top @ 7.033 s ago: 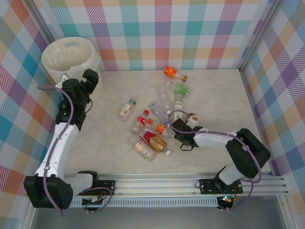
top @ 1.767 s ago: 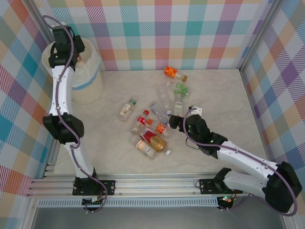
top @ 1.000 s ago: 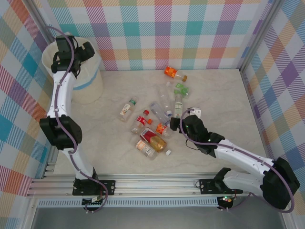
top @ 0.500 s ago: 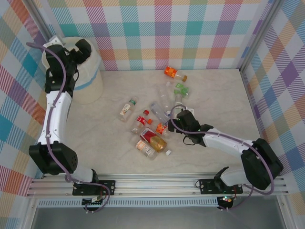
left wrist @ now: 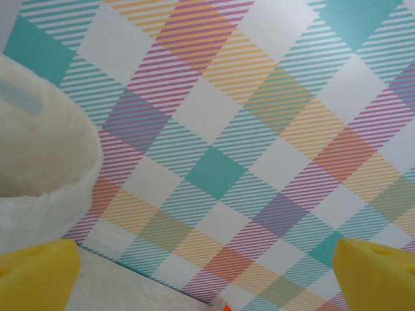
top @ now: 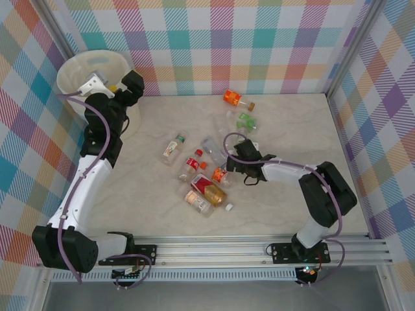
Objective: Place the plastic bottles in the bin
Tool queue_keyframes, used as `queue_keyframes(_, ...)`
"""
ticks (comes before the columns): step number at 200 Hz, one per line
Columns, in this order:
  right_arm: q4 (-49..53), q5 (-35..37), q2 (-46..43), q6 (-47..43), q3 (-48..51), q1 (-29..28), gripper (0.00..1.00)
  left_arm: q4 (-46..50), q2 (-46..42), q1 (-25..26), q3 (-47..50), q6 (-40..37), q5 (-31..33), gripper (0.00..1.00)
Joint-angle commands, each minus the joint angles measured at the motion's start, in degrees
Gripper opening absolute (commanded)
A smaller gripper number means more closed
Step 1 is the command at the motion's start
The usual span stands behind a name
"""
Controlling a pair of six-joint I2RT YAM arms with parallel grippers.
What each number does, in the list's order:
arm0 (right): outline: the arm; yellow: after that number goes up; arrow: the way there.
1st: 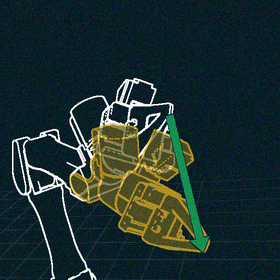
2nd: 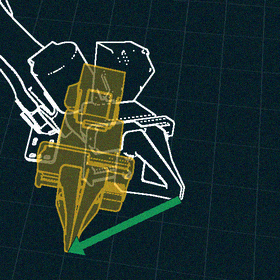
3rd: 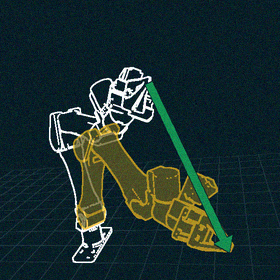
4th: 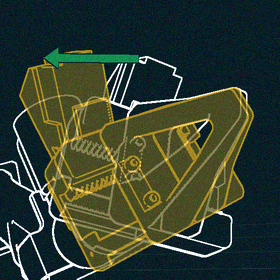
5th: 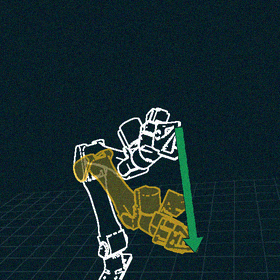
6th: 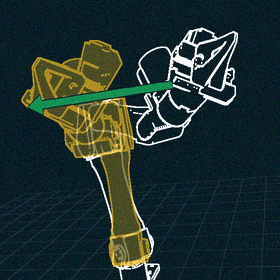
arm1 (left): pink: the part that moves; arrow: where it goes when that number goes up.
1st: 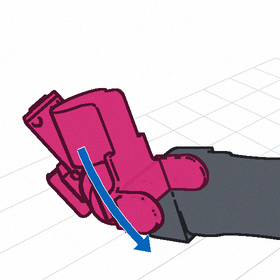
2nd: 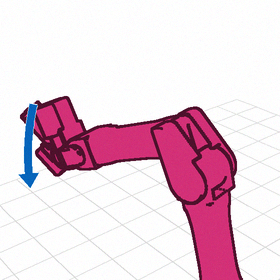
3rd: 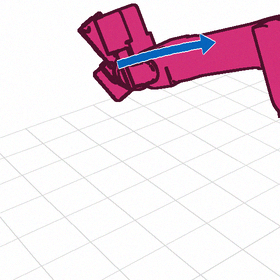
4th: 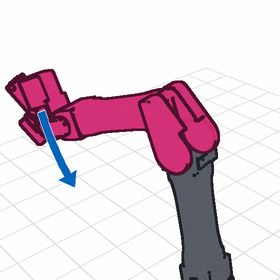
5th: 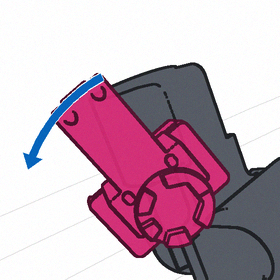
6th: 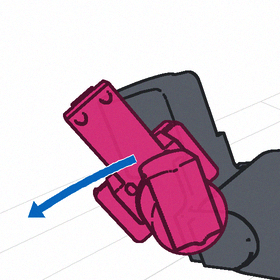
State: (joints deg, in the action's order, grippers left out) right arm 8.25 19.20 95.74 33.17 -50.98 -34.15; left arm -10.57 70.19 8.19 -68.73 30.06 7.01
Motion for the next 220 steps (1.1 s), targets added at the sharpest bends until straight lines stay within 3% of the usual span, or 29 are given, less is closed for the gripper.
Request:
queue_keyframes(1,1.0,2.1,3.1,1.1,-3.1,0.2,0.96,-4.4,-0.2,1.7,1.1,2.9,2.4,1.00)
queue_keyframes(74,-5.5,3.3,1.7,-3.5,-0.3,0.2,0.66,-4.3,3.5,4.3,1.8,16.6,5.0,1.00)
queue_keyframes(120,-15.7,1.1,-6.1,-8.6,6.0,0.2,0.60,-4.4,1.8,5.2,6.9,24.6,8.6,1.00)
queue_keyframes(156,-26.8,-6.5,-12.6,-12.6,11.4,0.2,0.56,1.7,1.1,5.2,7.7,23.6,0.1,1.00)
queue_keyframes(181,-30.4,-15.0,-15.4,-14.2,12.2,0.2,0.57,-0.6,0.8,5.2,9.8,22.8,-7.2,1.00)
queue_keyframes(220,-36.2,-27.7,-18.3,-15.9,11.6,0.2,0.56,2.6,5.4,5.3,2.7,19.9,-26.8,1.00)
